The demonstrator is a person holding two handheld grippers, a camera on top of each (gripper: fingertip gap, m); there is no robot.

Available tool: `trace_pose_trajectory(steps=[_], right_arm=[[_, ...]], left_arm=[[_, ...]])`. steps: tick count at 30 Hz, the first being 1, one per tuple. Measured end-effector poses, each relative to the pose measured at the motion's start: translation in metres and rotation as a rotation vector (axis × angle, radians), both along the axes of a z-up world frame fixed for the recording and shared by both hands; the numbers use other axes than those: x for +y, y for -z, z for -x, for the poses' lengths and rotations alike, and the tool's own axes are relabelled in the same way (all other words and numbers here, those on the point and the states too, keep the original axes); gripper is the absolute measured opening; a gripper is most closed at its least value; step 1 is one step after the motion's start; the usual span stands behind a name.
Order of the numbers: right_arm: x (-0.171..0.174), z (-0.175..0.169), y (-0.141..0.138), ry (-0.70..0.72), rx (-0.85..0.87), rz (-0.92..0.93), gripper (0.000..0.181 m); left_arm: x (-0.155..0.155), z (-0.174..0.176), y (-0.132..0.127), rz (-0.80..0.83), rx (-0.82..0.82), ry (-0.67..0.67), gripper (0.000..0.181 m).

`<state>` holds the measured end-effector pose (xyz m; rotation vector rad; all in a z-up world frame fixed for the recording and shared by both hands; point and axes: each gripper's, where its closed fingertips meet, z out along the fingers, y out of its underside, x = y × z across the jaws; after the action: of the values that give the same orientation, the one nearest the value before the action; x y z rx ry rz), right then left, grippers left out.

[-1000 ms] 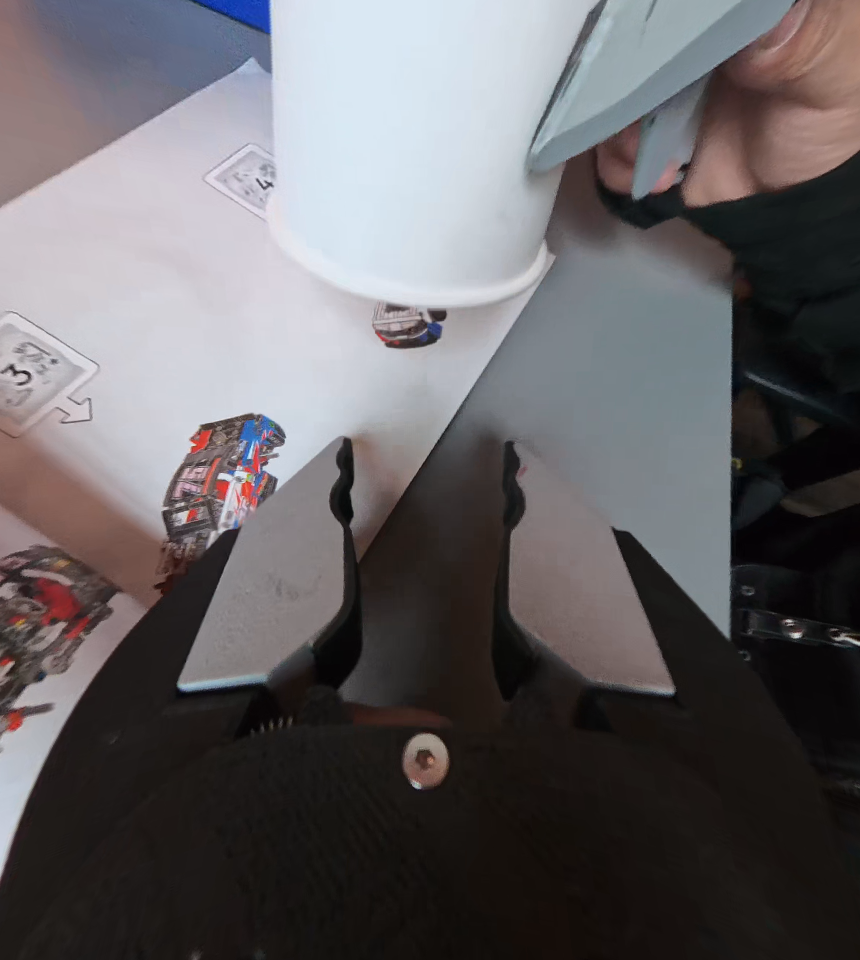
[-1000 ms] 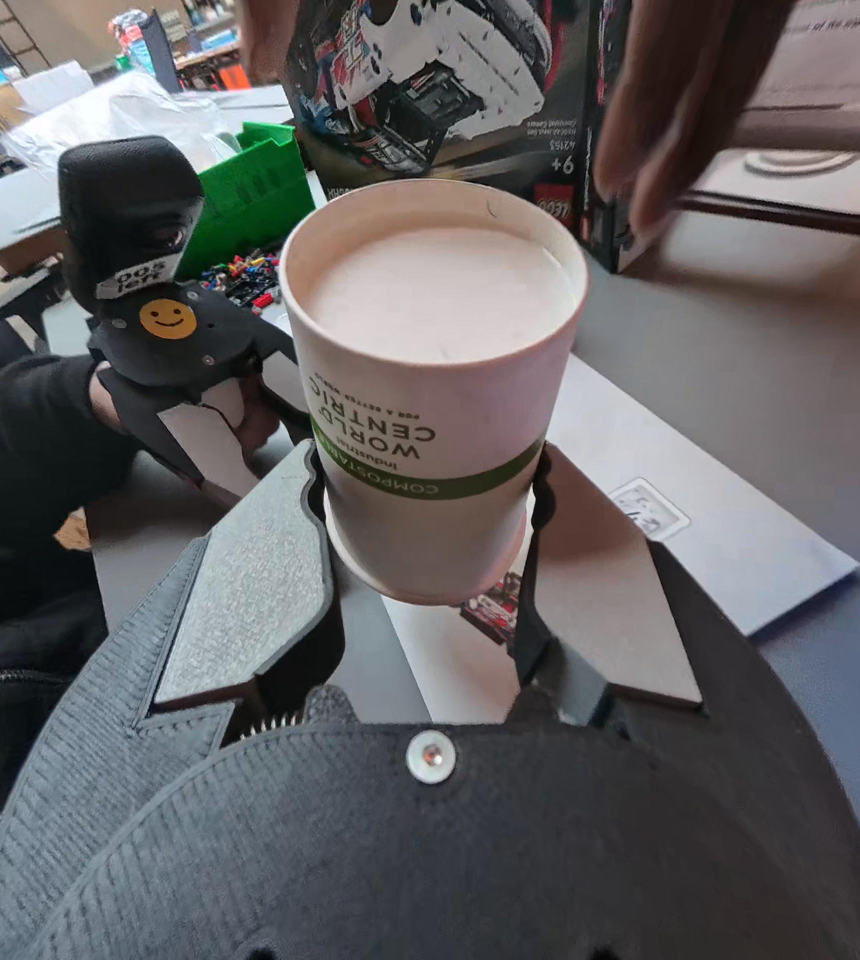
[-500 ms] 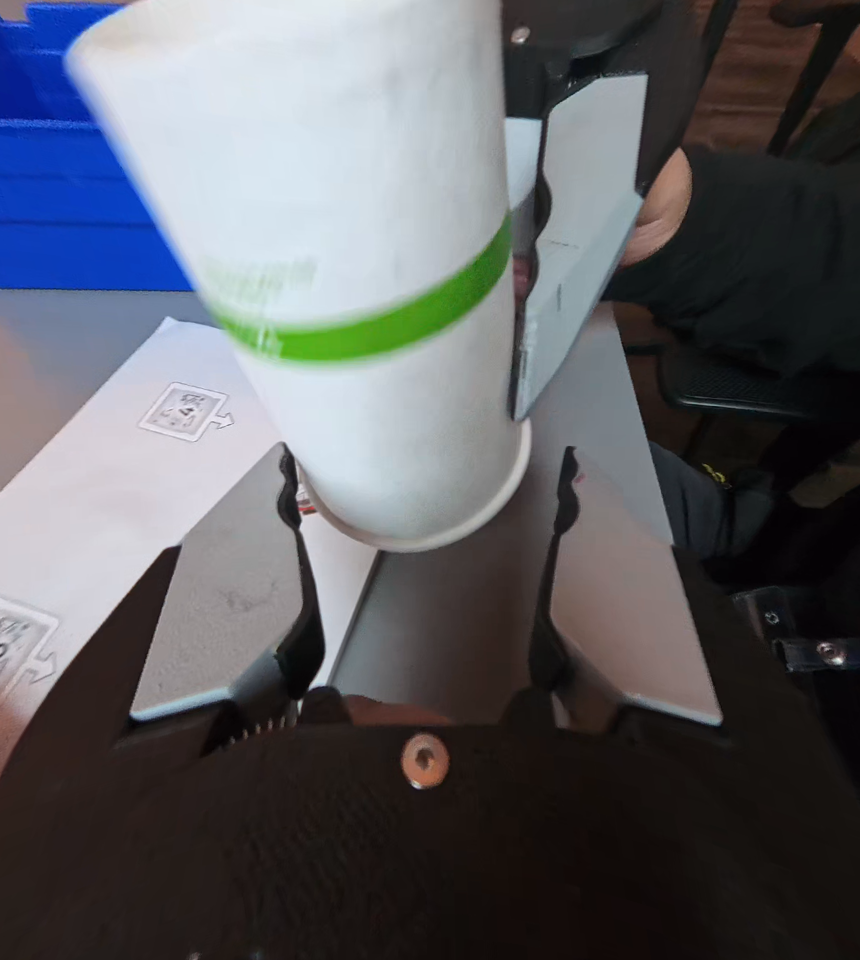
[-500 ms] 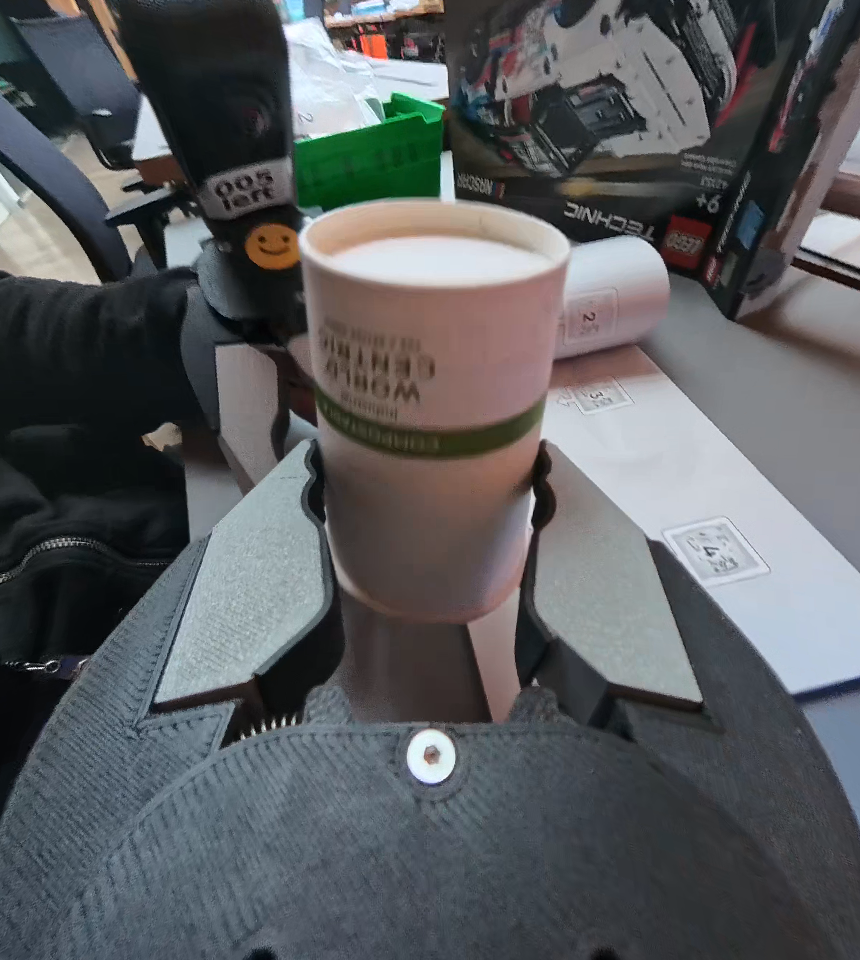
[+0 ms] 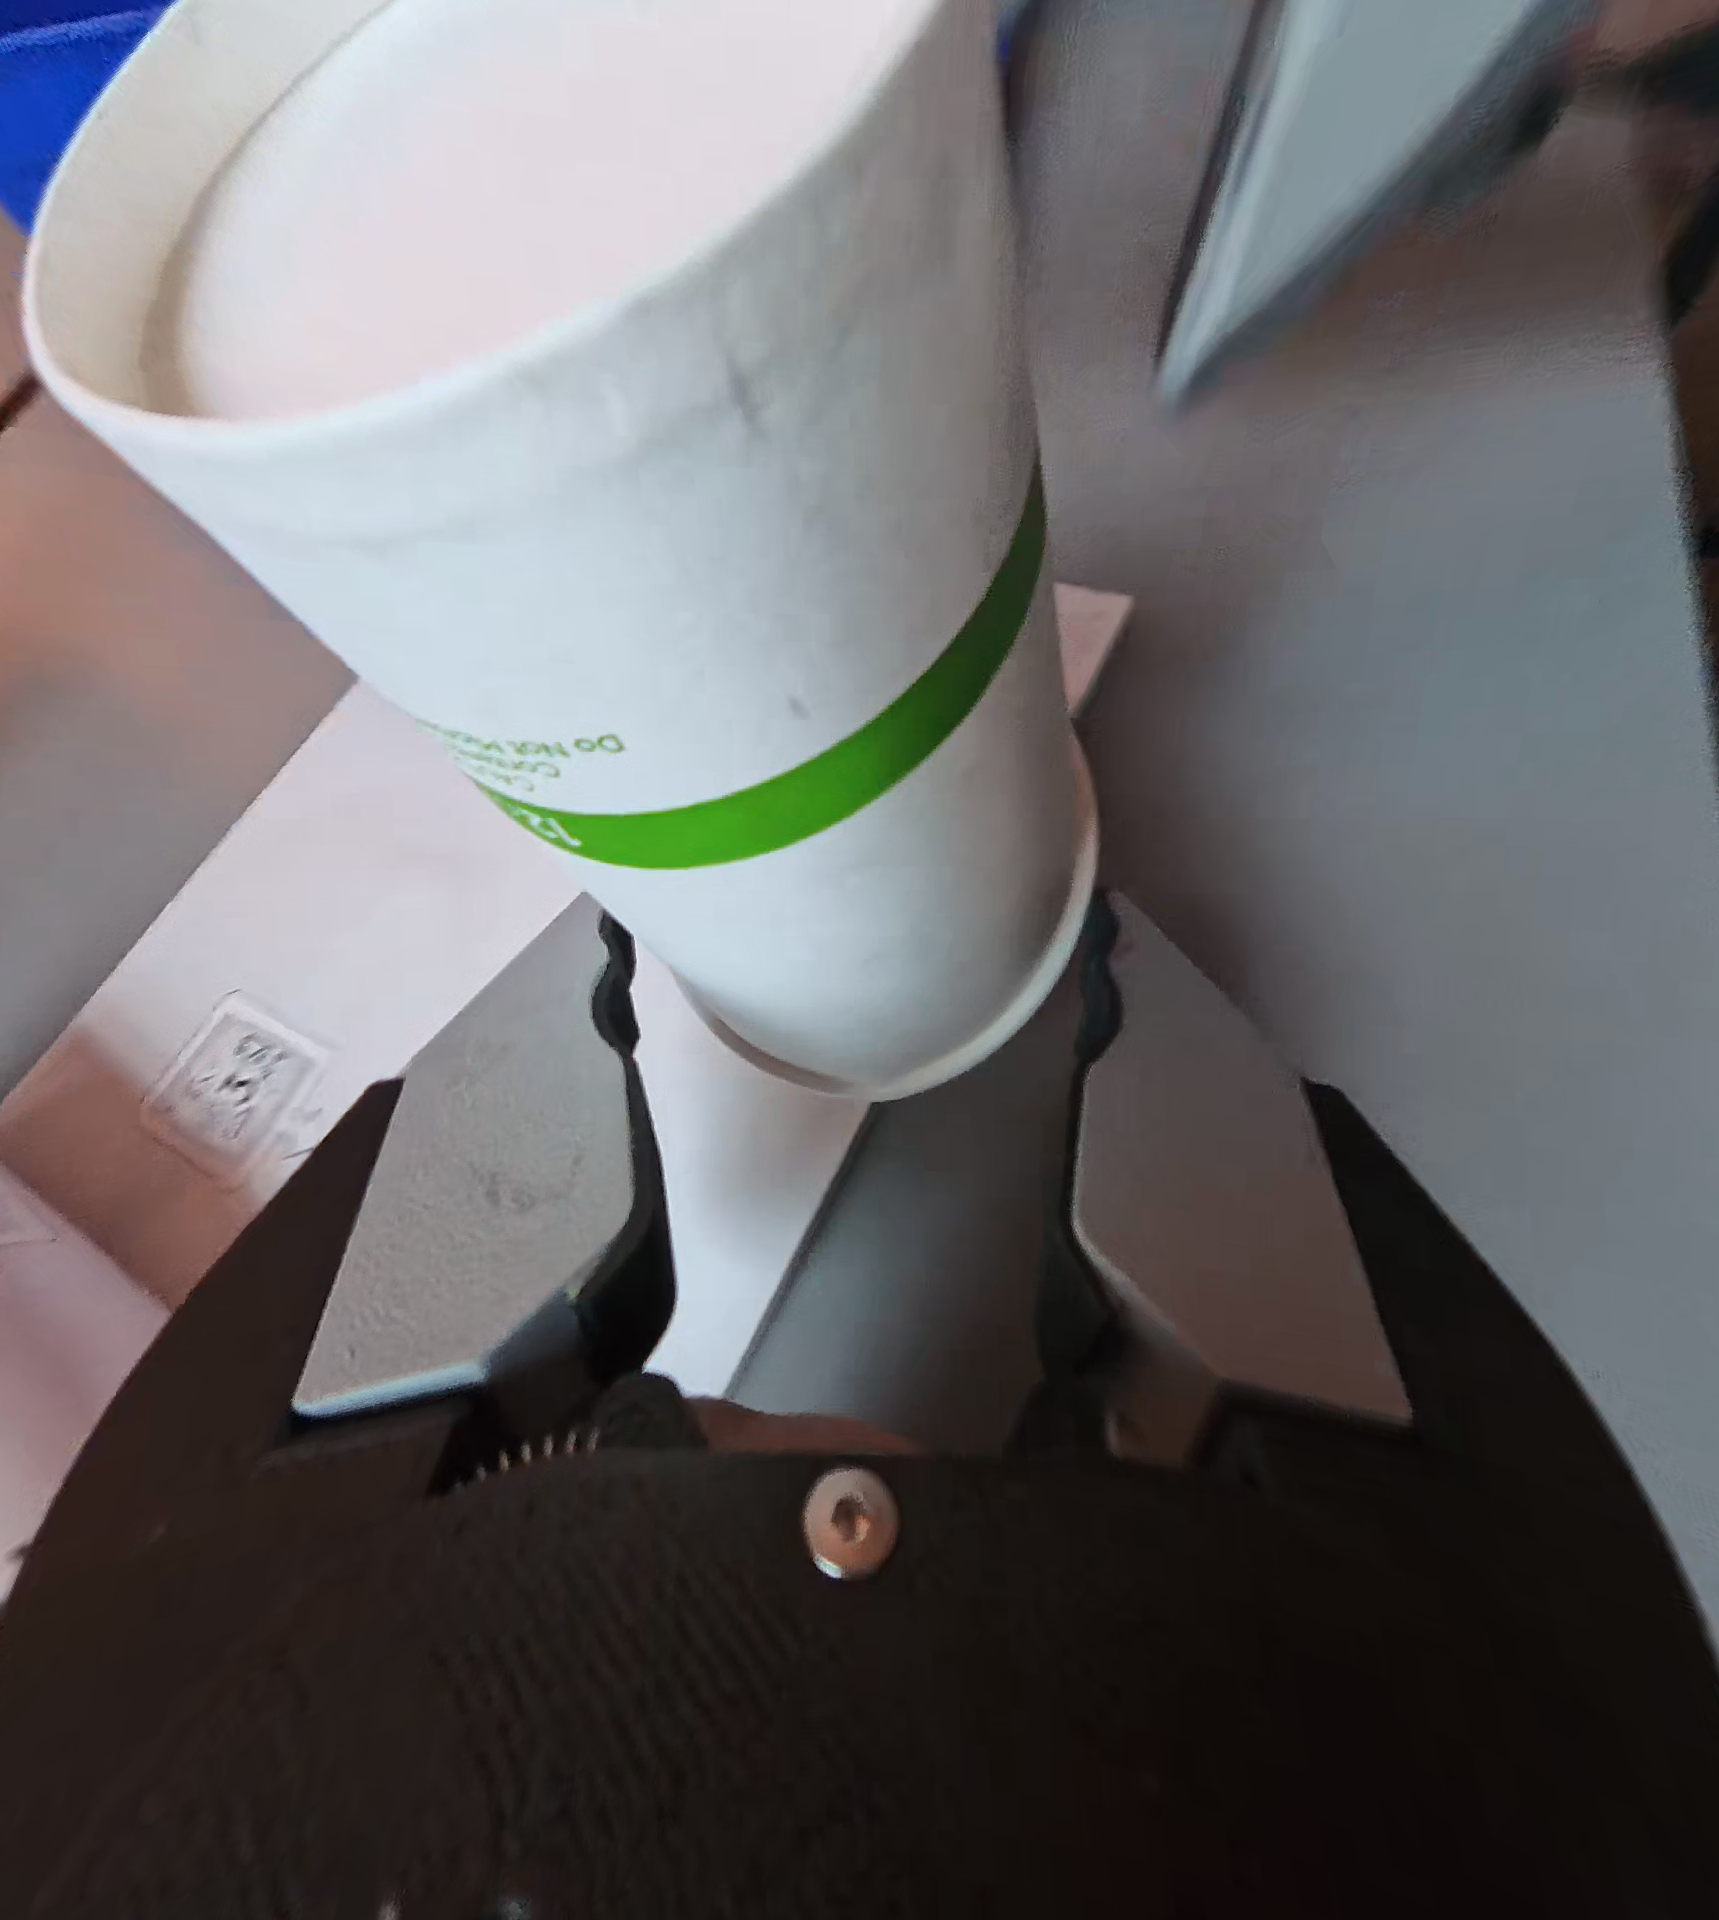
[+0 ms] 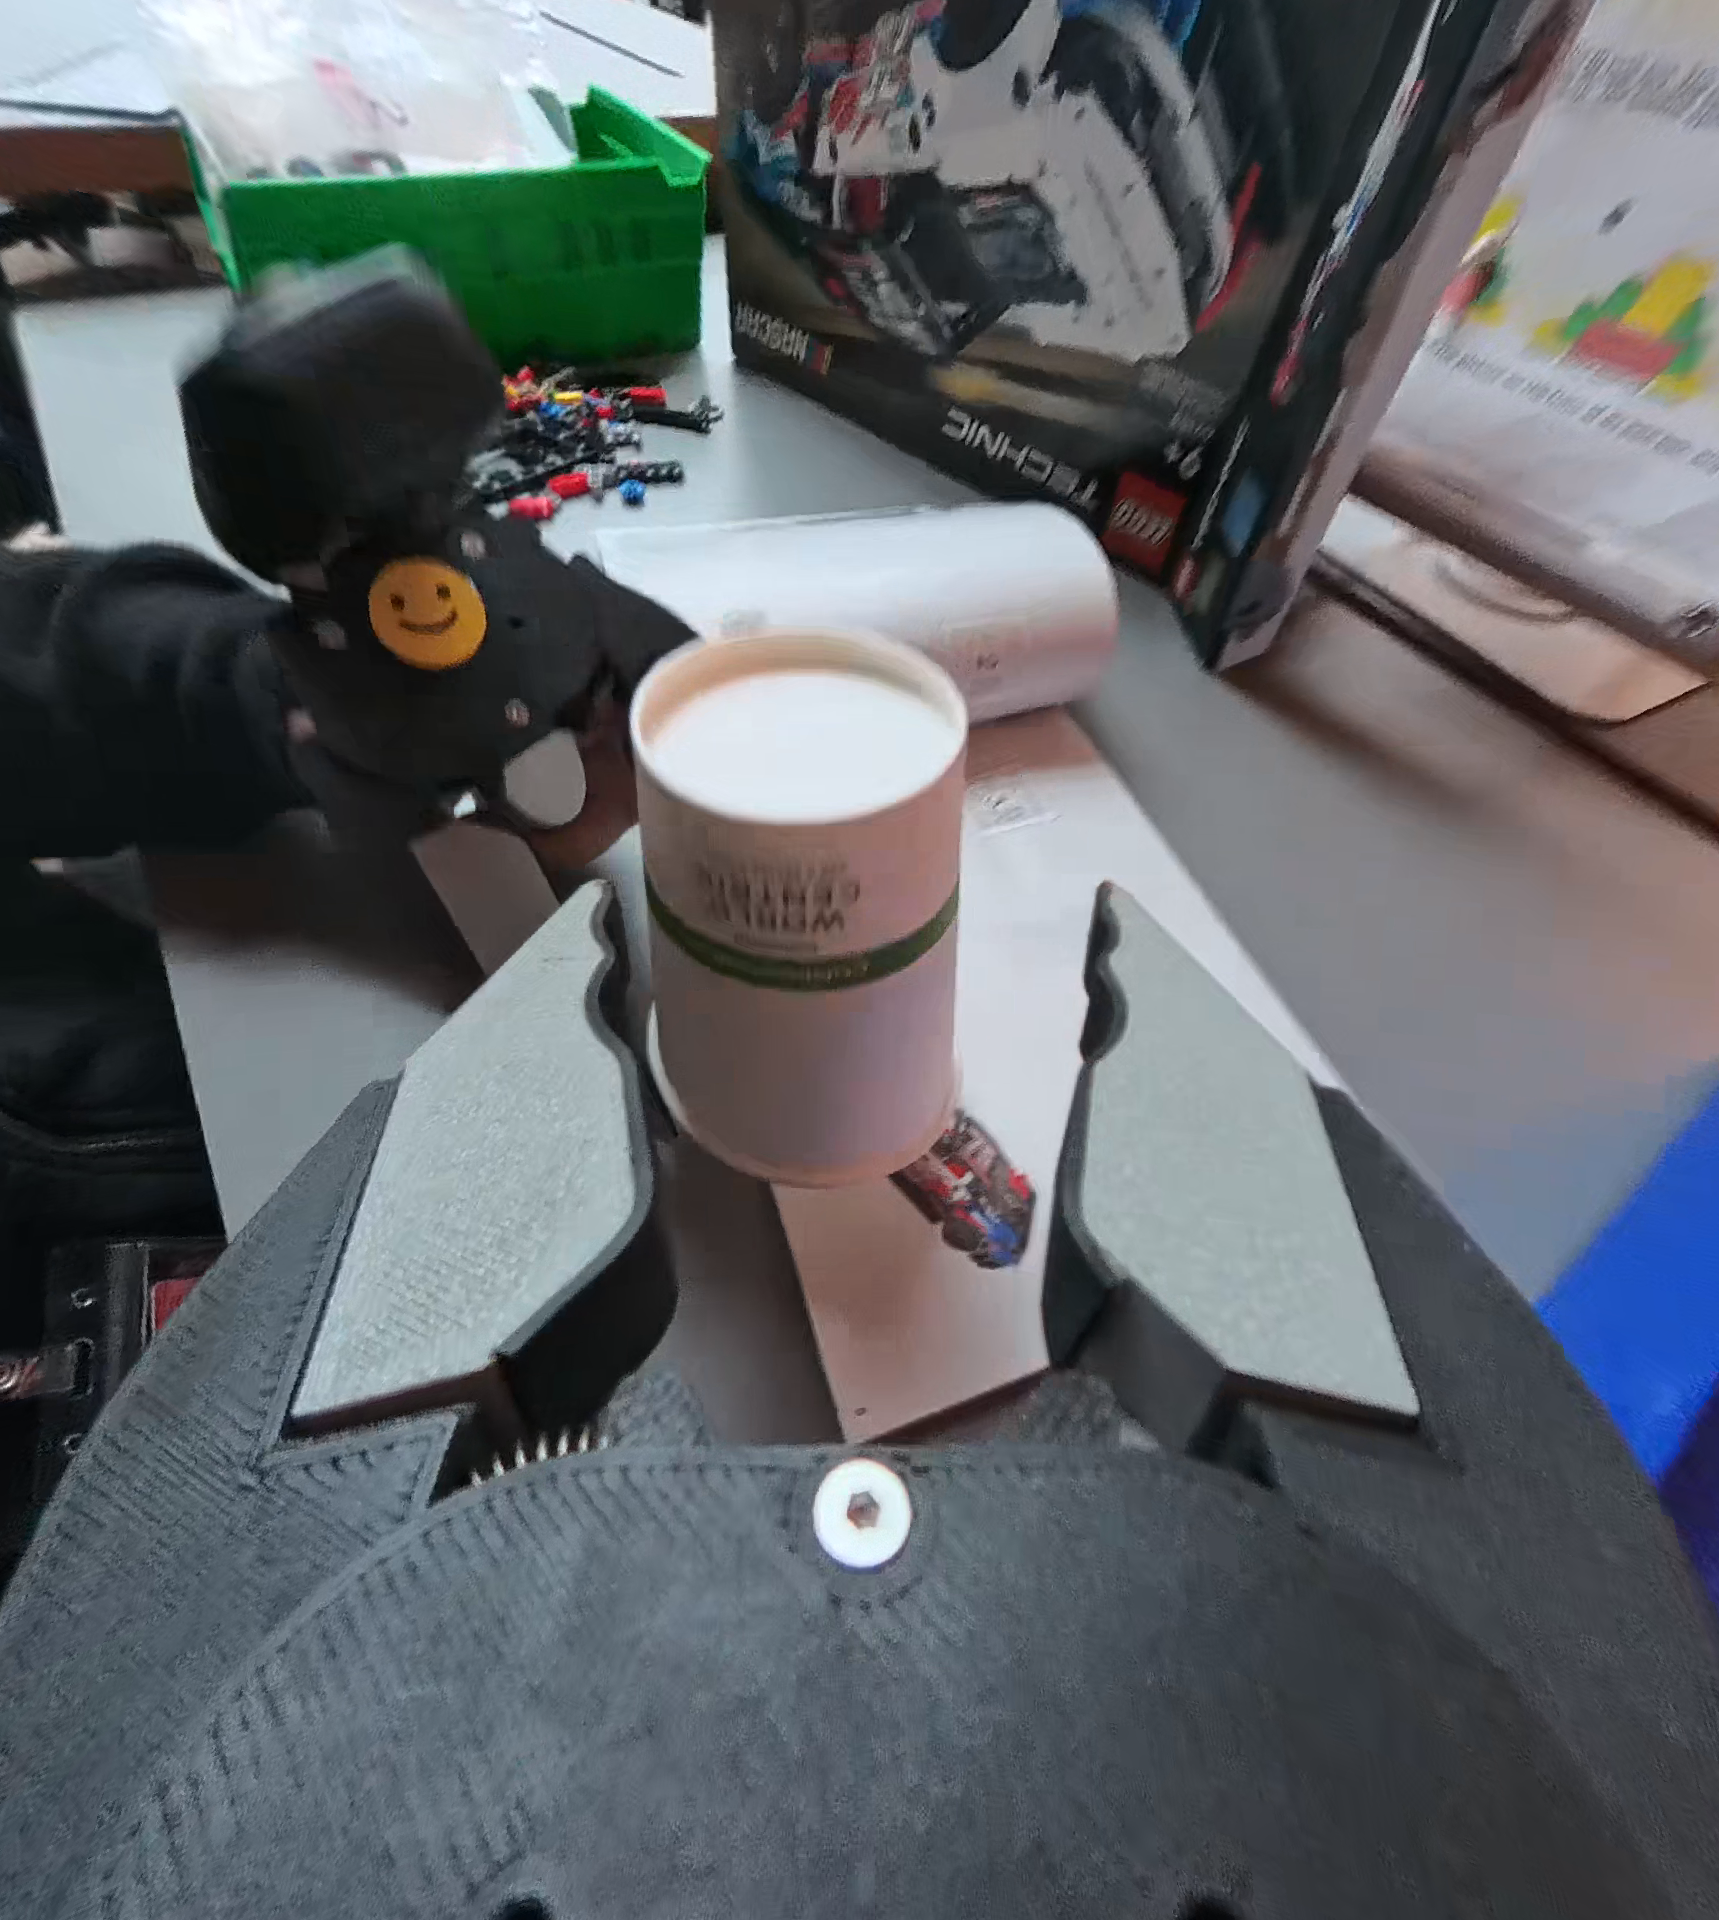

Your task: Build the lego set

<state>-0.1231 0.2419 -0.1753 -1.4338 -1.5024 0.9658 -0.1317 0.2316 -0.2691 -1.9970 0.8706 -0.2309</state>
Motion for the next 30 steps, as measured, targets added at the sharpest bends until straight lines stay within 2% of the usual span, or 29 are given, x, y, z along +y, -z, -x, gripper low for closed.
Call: trace_pose_trajectory(steps=[3, 6, 9, 13, 16, 18, 20, 22, 27, 30], right_arm=[[-0.007, 0.003, -0.021, -0.031, -0.033, -0.021, 0.092], [-0.012, 0.011, -0.009, -0.048, -0.167, -0.063, 0.092], [-0.011, 0.015, 0.011, -0.044, -0.276, -0.114, 0.072], [-0.01, 0.018, 0.02, -0.033, -0.321, -0.119, 0.072], [-0.002, 0.02, 0.005, -0.006, -0.282, -0.133, 0.072], [0.011, 0.019, -0.015, 0.023, -0.237, -0.123, 0.072], [0.036, 0.016, -0.043, 0.08, -0.178, -0.118, 0.072], [0.079, 0.012, -0.074, 0.18, -0.126, -0.139, 0.072], [0.229, -0.024, -0.145, 0.546, -0.047, -0.223, 0.072], [0.32, -0.066, -0.155, 0.772, -0.085, -0.219, 0.072]], left_arm=[[0.005, 0.008, 0.004, -0.06, 0.14, -0.036, 0.085], [0.007, 0.009, 0.003, -0.122, 0.243, -0.046, 0.085], [0.007, 0.007, 0.002, -0.122, 0.224, -0.052, 0.085], [0.007, 0.012, 0.008, -0.109, 0.226, -0.069, 0.086], [0.013, 0.017, -0.005, -0.158, 0.163, -0.129, 0.083], [0.016, 0.023, -0.01, -0.162, 0.107, -0.162, 0.084], [0.015, 0.025, -0.007, -0.125, 0.058, -0.167, 0.084], [0.017, 0.026, -0.006, -0.109, 0.052, -0.174, 0.081], [0.019, 0.03, -0.007, -0.121, 0.052, -0.18, 0.074], [0.018, 0.029, -0.004, -0.109, 0.063, -0.171, 0.072]])
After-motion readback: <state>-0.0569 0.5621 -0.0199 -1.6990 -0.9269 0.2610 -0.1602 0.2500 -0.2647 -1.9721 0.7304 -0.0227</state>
